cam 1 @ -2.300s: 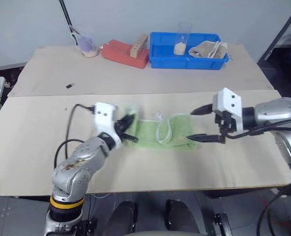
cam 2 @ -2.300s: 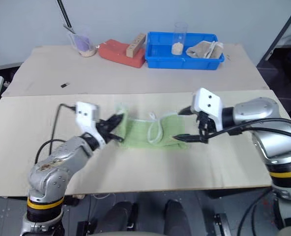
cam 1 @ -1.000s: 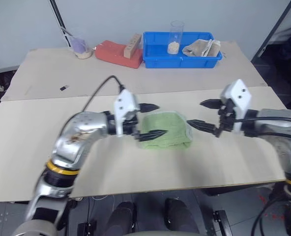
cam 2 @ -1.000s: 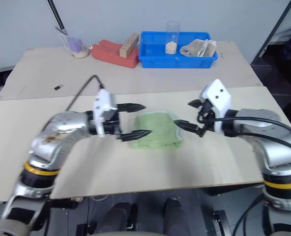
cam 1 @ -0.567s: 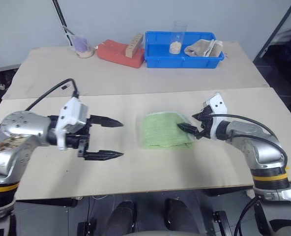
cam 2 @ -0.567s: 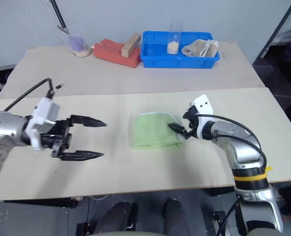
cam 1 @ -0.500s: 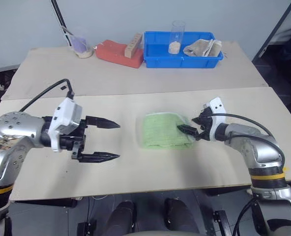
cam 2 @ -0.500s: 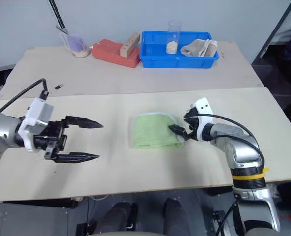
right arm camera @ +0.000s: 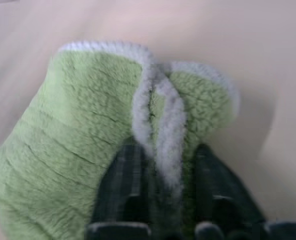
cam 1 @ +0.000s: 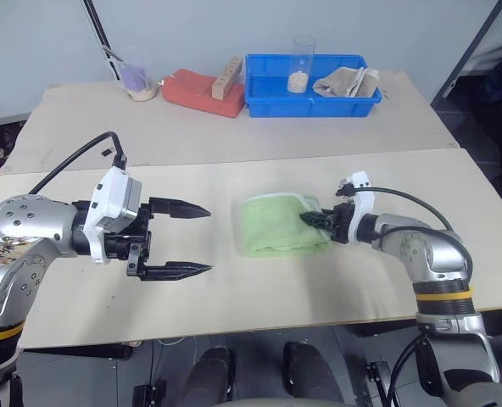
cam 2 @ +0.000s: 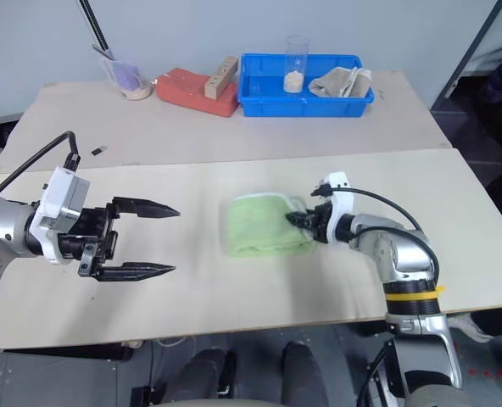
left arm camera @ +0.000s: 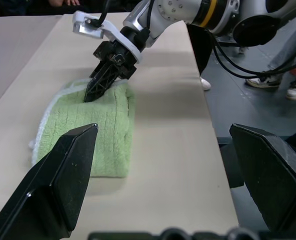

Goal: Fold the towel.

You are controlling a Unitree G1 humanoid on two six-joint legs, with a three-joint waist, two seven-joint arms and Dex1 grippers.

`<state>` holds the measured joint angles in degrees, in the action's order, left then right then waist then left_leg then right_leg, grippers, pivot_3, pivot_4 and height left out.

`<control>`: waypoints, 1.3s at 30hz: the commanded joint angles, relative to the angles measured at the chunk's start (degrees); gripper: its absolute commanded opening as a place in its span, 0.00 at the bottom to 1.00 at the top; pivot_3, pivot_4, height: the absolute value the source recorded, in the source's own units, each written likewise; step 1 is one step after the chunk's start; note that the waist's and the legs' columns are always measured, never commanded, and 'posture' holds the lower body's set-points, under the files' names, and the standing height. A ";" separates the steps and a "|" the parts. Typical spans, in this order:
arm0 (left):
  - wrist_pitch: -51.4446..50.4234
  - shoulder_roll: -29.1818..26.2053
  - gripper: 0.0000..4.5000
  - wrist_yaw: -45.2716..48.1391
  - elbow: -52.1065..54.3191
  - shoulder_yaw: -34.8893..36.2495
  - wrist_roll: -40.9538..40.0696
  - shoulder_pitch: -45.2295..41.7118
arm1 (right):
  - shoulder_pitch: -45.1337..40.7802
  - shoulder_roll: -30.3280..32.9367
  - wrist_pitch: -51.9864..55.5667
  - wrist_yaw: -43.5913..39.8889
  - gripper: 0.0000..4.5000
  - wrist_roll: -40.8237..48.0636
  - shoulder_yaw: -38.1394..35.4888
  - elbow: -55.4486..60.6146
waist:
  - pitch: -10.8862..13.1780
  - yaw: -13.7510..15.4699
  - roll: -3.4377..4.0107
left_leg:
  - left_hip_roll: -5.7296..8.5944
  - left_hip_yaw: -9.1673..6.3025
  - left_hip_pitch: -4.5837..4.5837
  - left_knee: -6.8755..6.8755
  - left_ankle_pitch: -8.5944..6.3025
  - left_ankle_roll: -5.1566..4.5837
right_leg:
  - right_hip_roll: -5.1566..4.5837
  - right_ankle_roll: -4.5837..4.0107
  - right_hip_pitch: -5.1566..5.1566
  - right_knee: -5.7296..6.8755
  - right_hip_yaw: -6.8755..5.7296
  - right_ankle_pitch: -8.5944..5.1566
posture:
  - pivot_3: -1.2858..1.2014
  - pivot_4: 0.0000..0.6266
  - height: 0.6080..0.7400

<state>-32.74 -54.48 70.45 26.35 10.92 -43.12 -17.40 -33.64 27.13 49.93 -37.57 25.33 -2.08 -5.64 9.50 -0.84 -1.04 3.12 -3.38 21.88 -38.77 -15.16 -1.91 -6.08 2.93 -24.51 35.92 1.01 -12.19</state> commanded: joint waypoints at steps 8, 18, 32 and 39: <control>0.43 2.39 1.00 -2.17 -2.54 -1.88 -0.69 -7.05 | -12.19 1.12 -14.23 5.62 0.00 -6.11 -5.67 -22.25 | 0.00 0.02 0.00 | 0.02 0.02 0.01 0.00 0.01 0.02 | 0.00 -0.01 -0.01 -0.02 0.01 0.01 | 0.52 0.24 1.00; 0.27 3.80 1.00 -2.36 -4.98 -4.19 1.18 -9.72 | -15.38 1.38 -15.81 9.87 0.54 -8.53 -7.56 -31.14 | 0.00 -0.38 0.00 | 0.01 0.05 0.05 0.01 0.02 0.03 | 0.00 -0.01 -0.06 -0.01 0.07 0.01 | 0.52 0.24 1.00; -2.84 -2.21 1.00 -17.31 -2.56 11.07 11.33 8.76 | -4.97 17.72 -16.84 -14.03 1.00 -4.60 -2.92 0.97 | 0.01 -0.11 0.02 | 0.00 0.09 0.40 0.03 0.01 0.01 | -0.01 0.00 -0.57 0.13 0.12 0.01 | 0.52 0.24 1.00; 2.13 -3.26 1.00 -13.45 -4.90 25.24 17.16 26.62 | 3.93 29.72 -29.04 -30.31 1.00 -6.80 -0.67 5.34 | 0.04 -0.05 0.07 | -0.07 0.26 0.23 0.08 -0.02 -0.02 | -0.04 -0.01 -0.48 0.09 0.10 0.00 | 0.52 0.24 1.00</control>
<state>-32.60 -57.39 56.20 20.94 32.17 -26.90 8.62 -29.40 55.90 23.98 -65.37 18.55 -1.66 -1.89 9.54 -0.89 -0.97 3.04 -3.10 22.12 -38.70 -15.18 -1.92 -6.12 2.92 -24.99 35.99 1.08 -12.19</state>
